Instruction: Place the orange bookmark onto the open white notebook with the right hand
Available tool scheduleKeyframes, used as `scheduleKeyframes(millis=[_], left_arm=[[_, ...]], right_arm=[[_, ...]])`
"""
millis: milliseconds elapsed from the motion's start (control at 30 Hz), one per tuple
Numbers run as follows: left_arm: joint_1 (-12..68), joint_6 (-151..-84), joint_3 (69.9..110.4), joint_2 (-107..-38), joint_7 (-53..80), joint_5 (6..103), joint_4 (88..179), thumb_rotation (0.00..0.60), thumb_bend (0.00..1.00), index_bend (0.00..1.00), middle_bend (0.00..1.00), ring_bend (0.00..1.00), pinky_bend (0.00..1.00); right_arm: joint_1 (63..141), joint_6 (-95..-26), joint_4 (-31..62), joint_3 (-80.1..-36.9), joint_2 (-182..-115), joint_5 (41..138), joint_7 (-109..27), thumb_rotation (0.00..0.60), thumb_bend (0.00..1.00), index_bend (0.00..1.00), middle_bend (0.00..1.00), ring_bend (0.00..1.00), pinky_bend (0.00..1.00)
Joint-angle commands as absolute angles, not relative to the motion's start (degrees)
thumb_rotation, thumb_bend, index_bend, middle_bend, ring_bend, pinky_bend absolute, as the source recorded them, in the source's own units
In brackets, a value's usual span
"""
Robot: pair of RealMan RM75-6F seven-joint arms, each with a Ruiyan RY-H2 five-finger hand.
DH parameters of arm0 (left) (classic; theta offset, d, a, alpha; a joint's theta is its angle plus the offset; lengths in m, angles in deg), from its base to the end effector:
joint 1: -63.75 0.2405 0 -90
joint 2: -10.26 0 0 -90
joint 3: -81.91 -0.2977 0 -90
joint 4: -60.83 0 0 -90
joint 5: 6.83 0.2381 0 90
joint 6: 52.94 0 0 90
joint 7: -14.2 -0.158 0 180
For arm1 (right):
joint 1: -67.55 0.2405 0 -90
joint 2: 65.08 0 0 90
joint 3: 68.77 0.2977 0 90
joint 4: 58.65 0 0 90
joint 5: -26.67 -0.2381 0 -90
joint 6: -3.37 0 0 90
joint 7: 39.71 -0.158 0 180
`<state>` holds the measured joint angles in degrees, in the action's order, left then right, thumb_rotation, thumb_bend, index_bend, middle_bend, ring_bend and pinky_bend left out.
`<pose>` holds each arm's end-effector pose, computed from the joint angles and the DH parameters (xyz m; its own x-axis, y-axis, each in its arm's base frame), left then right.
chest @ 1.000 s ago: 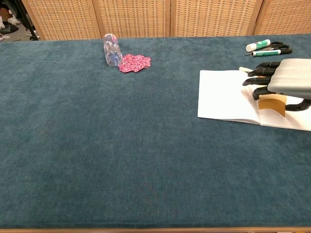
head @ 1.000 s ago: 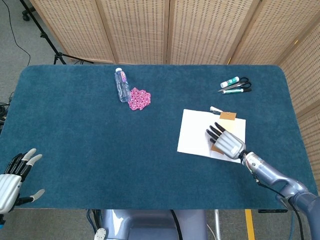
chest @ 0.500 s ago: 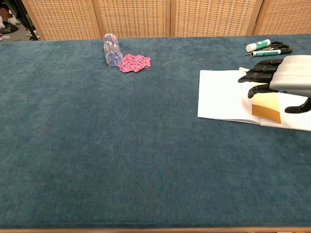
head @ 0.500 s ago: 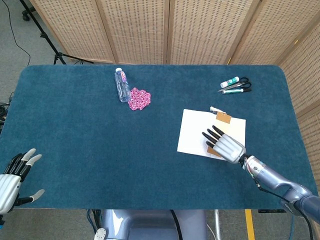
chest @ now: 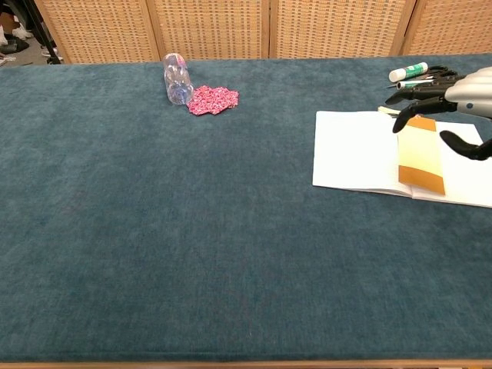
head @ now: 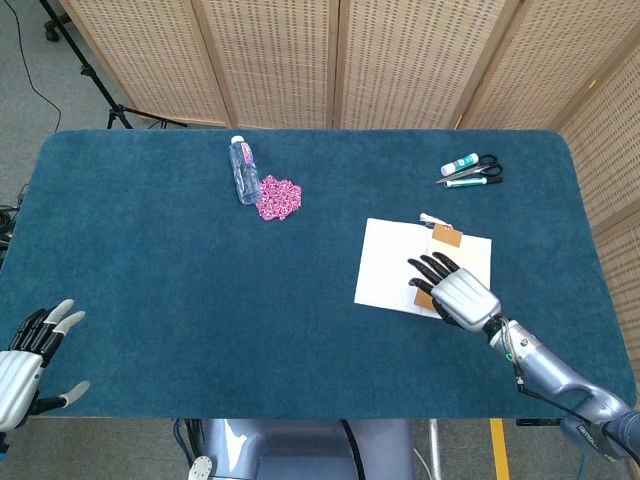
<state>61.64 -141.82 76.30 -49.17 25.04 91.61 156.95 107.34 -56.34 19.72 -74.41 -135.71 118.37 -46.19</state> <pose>-0.3371 0.1448 0.1506 0.2400 0.1312 0.9619 0.9642 -0.1470 -0.2205 -0.2747 -0.3655 0.0535 0.6366 -0.2329 0.7352 -0.7041 -0.5644 0.4309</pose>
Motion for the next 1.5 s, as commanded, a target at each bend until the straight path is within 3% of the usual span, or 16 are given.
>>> scheduleKeyframes(millis=[33, 333, 533, 967, 1500], left_arm=[[61.8, -142.0, 76.2, -49.2, 25.1, 91.8, 157.0, 0.600, 0.18, 0.00, 0.00, 0.00, 0.00], [62.0, -142.6, 76.0, -49.2, 25.2, 92.3, 156.8, 0.600, 0.18, 0.00, 0.00, 0.00, 0.00], [62.1, -142.8, 76.1, -49.1, 25.7, 92.1, 156.7, 0.600, 0.18, 0.00, 0.00, 0.00, 0.00], [62.0, -142.7, 76.1, -49.0, 26.1, 92.0, 156.6, 0.600, 0.18, 0.00, 0.00, 0.00, 0.00], [61.9, -142.3, 76.1, -49.2, 25.5, 92.0, 156.8, 0.600, 0.18, 0.00, 0.00, 0.00, 0.00]], right_arm=[[106.8, -52.2, 23.8, -73.1, -134.0, 113.6, -49.7, 0.600, 1.00, 0.20, 0.07, 0.00, 0.07], [107.1, -45.1, 25.7, -70.4, -135.2, 103.9, -48.5, 0.600, 1.00, 0.14, 0.07, 0.00, 0.07], [107.3, -42.5, 25.6, -69.0, -137.0, 99.2, -43.8, 0.600, 1.00, 0.05, 0.01, 0.00, 0.07], [106.9, -39.6, 22.6, -68.8, -140.0, 94.5, -38.2, 0.600, 1.00, 0.04, 0.01, 0.00, 0.07], [106.2, -36.9, 20.7, -69.6, -139.9, 96.5, -38.0, 0.600, 1.00, 0.04, 0.01, 0.00, 0.07]])
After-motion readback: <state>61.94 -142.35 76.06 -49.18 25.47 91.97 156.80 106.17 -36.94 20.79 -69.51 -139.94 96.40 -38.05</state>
